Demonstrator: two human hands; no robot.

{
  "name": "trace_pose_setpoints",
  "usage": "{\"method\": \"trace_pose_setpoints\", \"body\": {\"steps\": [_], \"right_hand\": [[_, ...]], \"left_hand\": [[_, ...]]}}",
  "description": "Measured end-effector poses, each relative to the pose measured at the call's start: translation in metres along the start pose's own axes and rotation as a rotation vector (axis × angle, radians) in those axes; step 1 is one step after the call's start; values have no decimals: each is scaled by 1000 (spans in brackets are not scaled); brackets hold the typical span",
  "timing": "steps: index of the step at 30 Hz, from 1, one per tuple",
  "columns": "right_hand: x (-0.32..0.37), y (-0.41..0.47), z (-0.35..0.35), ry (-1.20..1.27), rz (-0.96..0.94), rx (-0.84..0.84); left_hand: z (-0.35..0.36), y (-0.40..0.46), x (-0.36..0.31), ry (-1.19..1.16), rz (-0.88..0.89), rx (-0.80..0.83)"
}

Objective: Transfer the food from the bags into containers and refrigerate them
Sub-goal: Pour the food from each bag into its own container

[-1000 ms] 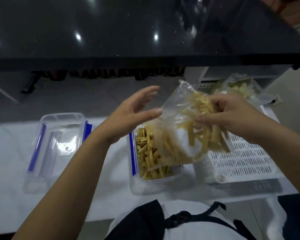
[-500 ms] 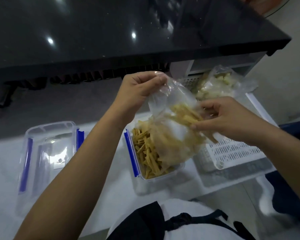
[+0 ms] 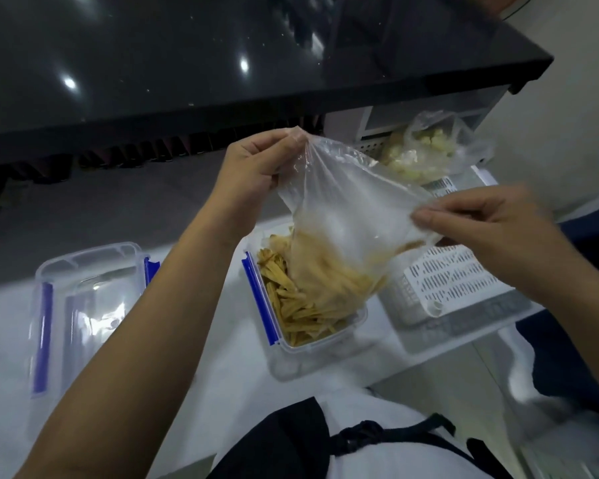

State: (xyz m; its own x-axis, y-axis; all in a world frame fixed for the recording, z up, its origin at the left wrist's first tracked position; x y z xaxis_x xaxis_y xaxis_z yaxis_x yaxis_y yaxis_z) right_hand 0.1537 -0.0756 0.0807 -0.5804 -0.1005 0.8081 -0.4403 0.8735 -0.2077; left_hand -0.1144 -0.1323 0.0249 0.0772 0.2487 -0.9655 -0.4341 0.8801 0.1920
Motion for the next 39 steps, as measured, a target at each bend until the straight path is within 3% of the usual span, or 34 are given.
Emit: {"method": "trace_pose_setpoints", "body": {"steps": [8, 13, 19, 24, 27, 30, 33, 39], "right_hand": [[11, -2, -7, 36, -45, -54], [20, -4, -11, 189, -60, -72], [15, -6, 11, 209, -78, -34], [12, 14, 20, 349, 6, -71], [14, 22, 21, 418, 32, -81], [18, 25, 24, 487, 33, -28], [18, 24, 30, 515, 26, 19], [10, 23, 32, 632, -2, 274]], "left_hand": [[-6, -5, -10, -35, 24, -59], [-8, -8, -23, -10, 49, -57], [-8, -50, -10, 141, -43, 435], [-22, -100, 12, 176, -189, 618], [-15, -119, 15, 450, -182, 728], [16, -124, 9, 673, -38, 635], [47, -127, 8, 715, 50, 444], [81, -127, 12, 158, -271, 103]]}}
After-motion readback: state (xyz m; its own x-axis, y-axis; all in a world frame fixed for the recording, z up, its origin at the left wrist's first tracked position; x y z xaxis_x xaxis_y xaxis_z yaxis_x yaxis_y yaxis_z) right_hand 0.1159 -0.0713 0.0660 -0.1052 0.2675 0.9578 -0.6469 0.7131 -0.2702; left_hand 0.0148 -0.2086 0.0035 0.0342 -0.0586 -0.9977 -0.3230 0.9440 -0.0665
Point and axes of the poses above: each hand's wrist, its own y-axis towards the middle knuckle, its own z-axis out of the palm, x = y × z, the point moved 3 cm from there along y, towards the middle knuckle, and after that the axes turned 11 degrees about z, right-handed, at the moved point
